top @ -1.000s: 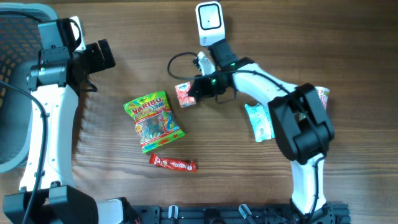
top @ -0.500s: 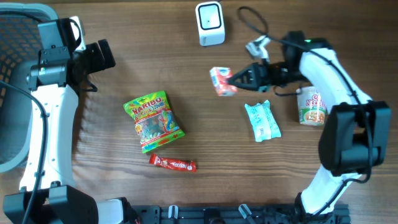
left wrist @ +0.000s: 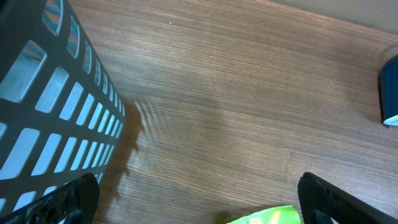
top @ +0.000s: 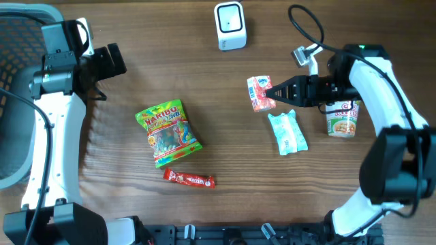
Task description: Scan the item barcode
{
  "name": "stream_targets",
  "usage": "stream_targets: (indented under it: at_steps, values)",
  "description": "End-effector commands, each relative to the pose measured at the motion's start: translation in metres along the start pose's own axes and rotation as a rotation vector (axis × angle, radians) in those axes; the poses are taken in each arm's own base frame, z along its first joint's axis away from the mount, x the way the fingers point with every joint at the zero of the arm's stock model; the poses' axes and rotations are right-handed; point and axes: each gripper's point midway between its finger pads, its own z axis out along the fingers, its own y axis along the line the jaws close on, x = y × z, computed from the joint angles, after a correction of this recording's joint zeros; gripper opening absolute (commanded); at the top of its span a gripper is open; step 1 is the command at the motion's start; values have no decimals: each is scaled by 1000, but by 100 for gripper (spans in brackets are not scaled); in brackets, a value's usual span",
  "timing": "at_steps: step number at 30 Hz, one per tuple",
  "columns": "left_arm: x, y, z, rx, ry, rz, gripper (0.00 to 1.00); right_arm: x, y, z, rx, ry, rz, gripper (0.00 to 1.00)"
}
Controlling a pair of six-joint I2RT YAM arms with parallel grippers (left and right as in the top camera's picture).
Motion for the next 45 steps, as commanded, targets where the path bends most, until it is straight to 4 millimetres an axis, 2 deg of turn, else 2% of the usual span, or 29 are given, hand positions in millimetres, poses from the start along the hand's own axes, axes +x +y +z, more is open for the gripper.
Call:
stream_targets:
  at_steps: [1, 6, 10, 14, 19, 21, 23, 24, 25, 27, 29, 31, 34, 38, 41, 45]
  values:
    - [-5, 2, -5, 5, -19, 9, 100, -2, 26, 0, -16, -22, -79, 4]
    - [-5, 2, -5, 5, -19, 9, 100, -12, 50, -2, -79, -92, -58, 4]
    - [-5, 2, -5, 5, -18, 9, 100, -9, 60, -2, -68, -81, -65, 4]
    - [-5, 2, -5, 5, -18, 9, 100, 3, 49, 0, 2, -9, -84, 4]
    - [-5, 2, -5, 5, -18, 9, 100, 18, 30, 18, 13, 70, -152, 4]
    - [-5, 2, -5, 5, -18, 9, 100, 22, 12, 27, 51, 111, -129, 4]
    - [-5, 2, -5, 5, -19, 9, 100, 21, -16, 33, 144, 133, -44, 5]
    - [-5, 2, -5, 5, -18, 9, 100, 18, -35, 34, 224, 131, 12, 4]
    - [-5, 2, -5, 5, -18, 9, 100, 15, -70, 31, 394, 109, 110, 4]
    - [-5, 2, -5, 5, -19, 9, 100, 12, -120, 17, 695, 57, 177, 4]
    - [-5, 2, -5, 5, -18, 9, 100, 15, -143, 4, 902, 59, 177, 4]
    - [-5, 2, -5, 5, -18, 9, 100, 18, -152, 0, 1005, 69, 160, 4]
    - [-5, 2, -5, 5, -19, 9, 100, 19, -150, -11, 1076, 73, 196, 4]
    - [-5, 2, -5, 5, -18, 9, 100, -1, -129, -28, 1160, 59, 194, 4]
    - [-5, 2, -5, 5, -19, 9, 100, -29, -96, -45, 1245, 26, 156, 4]
    - [-5, 2, -5, 5, -18, 9, 100, -59, -54, -55, 1275, -26, 84, 4]
